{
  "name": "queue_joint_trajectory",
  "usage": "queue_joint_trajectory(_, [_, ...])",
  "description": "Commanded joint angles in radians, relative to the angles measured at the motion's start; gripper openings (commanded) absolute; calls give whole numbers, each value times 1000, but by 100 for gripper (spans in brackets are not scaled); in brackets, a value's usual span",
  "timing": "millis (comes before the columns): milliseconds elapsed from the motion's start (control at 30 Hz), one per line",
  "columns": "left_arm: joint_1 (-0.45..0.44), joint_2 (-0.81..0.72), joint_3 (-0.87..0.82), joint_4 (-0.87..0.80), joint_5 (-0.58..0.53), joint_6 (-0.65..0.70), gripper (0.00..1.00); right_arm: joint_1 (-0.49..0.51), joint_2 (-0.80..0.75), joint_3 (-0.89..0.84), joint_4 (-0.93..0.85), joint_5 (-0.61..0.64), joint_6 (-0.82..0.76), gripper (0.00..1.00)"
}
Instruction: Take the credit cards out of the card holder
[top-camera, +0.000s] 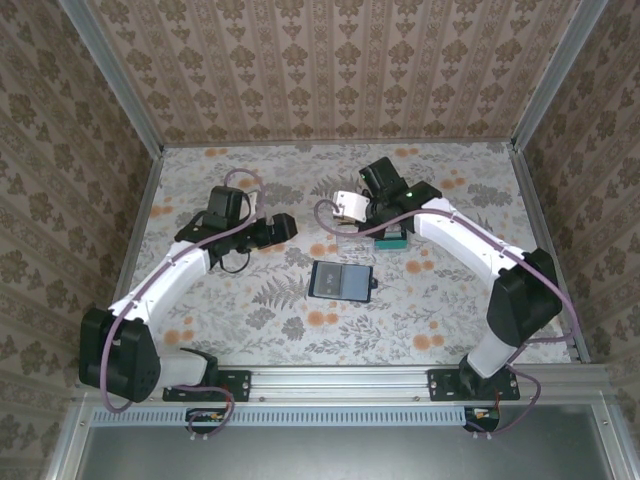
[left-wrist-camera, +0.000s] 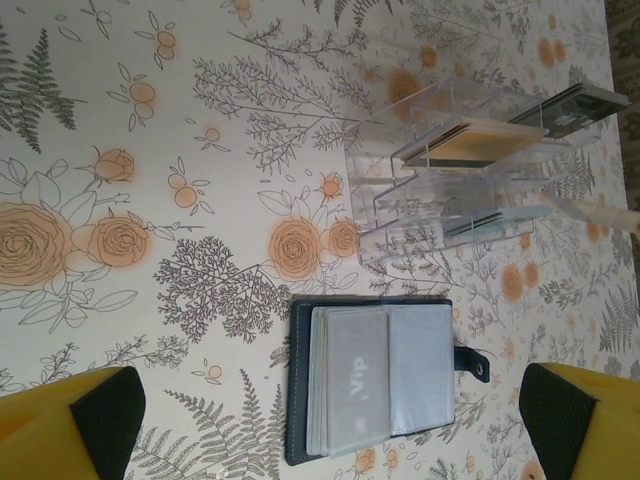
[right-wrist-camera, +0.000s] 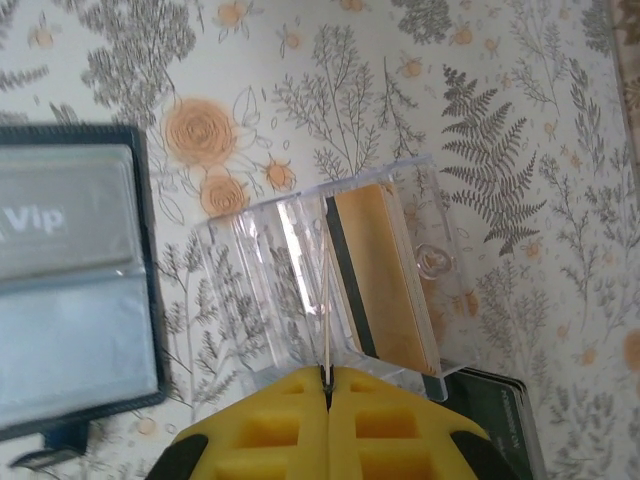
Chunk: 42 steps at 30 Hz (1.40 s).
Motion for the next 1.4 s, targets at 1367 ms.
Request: queue_joint_trajectory(1367, [36, -28, -47, -8, 31, 17, 100, -12, 213, 60, 140, 147, -194, 18])
